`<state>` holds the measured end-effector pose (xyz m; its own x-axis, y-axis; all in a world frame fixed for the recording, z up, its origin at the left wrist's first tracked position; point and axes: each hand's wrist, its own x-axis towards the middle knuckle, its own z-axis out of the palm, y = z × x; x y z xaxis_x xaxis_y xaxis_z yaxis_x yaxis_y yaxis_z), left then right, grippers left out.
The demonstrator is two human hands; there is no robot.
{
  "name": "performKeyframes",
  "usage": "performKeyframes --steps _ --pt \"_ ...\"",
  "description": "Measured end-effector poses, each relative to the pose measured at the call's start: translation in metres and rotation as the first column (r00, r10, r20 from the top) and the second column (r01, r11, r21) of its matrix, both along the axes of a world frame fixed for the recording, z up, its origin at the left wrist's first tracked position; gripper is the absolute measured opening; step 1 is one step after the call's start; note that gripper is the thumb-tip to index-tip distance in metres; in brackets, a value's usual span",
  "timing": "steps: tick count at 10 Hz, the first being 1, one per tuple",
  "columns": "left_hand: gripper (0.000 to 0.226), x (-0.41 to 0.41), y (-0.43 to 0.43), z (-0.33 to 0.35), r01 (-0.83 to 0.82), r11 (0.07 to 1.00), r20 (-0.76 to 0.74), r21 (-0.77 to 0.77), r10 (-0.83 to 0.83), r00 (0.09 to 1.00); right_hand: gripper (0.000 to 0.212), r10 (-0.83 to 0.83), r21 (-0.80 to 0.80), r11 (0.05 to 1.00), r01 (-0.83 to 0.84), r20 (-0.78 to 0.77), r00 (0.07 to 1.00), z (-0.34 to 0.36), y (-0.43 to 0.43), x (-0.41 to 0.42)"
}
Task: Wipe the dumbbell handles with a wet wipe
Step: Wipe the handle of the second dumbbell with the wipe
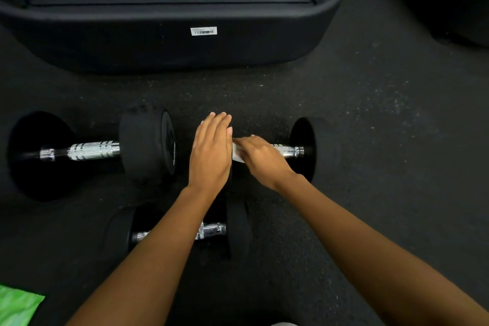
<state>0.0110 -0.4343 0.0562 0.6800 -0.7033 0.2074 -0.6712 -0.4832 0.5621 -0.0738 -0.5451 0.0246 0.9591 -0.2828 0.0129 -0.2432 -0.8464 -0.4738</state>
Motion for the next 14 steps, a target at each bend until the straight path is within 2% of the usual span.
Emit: performKeyframes --steps 2,3,5,7,10,12,13,14 --pt "0.056 -0.001 0.002 0.000 0.005 1.000 -0.009 0.007 -0.005 1.000 0.031 0.091 -0.045 0.995 -0.087 0.101 0.991 -0.002 -0.008 -0.023" --pt "0.055 -0.001 0.002 0.000 0.005 1.000 -0.005 0.003 -0.005 1.000 0.029 0.059 -0.006 0.998 -0.058 0.126 0.990 -0.003 -0.017 -0.034" --pt "0.053 0.000 0.000 0.001 -0.008 0.999 -0.013 0.036 0.008 1.000 0.033 -0.065 0.011 0.998 0.064 0.074 0.995 -0.002 -0.006 -0.024" --pt "0.051 -0.003 0.002 0.002 0.001 0.999 -0.030 0.035 0.000 1.000 0.034 0.037 -0.037 0.999 -0.035 0.058 0.998 0.002 0.000 -0.016" --pt "0.052 -0.003 0.003 0.001 0.004 0.999 -0.014 0.043 -0.004 1.000 0.037 -0.072 -0.017 0.997 0.073 0.014 0.997 -0.001 -0.005 -0.020" --pt "0.055 -0.003 0.003 0.003 0.011 0.998 0.014 0.065 -0.012 1.000 0.037 0.049 -0.073 0.996 -0.047 0.021 0.999 0.001 0.003 -0.007" --pt "0.052 -0.004 0.004 0.005 0.015 0.997 -0.006 0.075 -0.014 1.000 0.034 0.062 -0.073 0.996 -0.056 0.087 0.994 -0.001 -0.008 -0.026" --pt "0.052 -0.004 0.004 0.006 0.017 0.997 -0.008 0.069 -0.017 1.000 0.032 -0.007 -0.014 1.000 0.008 0.065 0.998 0.004 -0.017 -0.033"
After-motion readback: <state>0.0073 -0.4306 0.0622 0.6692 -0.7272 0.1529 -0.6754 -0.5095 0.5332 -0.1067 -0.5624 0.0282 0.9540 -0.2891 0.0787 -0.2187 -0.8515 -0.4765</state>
